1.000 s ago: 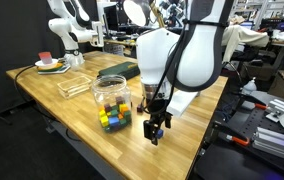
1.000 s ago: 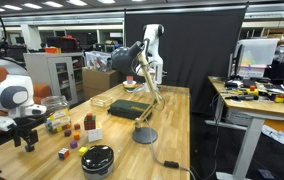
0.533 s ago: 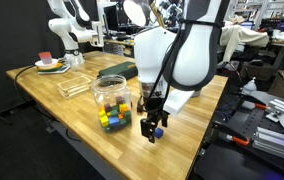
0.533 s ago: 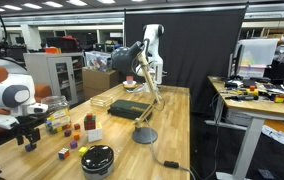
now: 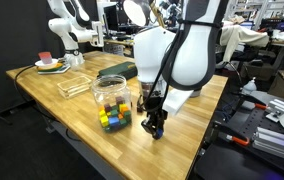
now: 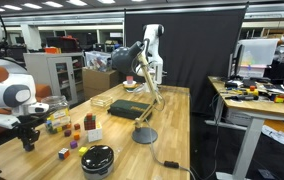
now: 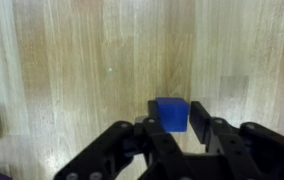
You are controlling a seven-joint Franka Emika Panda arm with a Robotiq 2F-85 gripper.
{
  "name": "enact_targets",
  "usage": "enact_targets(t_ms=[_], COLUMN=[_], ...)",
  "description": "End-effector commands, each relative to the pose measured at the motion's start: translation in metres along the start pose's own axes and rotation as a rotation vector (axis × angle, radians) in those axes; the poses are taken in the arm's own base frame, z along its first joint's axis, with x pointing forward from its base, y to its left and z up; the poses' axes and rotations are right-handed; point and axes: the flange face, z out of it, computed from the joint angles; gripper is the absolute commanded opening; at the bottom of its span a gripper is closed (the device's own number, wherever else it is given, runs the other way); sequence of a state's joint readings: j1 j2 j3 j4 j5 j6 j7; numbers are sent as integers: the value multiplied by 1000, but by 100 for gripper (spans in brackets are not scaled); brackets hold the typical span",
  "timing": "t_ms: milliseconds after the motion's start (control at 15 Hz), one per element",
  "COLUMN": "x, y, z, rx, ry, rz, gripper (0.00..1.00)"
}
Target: Pick up the yellow block and put it on the yellow cube
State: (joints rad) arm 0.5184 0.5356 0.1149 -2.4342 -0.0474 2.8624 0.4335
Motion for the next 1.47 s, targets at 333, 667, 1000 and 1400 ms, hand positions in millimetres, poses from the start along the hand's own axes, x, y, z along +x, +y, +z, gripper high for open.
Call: enact_targets(t_ms=[333, 667, 1000, 1400], x=[-1, 0, 3, 0], y=[3, 25, 67, 97], z=[-28, -56, -84, -104], rx=[-3, -7, -12, 15], ry=[29, 56, 94, 114], rz=[-20, 43, 147, 272], gripper=[7, 7, 7, 7])
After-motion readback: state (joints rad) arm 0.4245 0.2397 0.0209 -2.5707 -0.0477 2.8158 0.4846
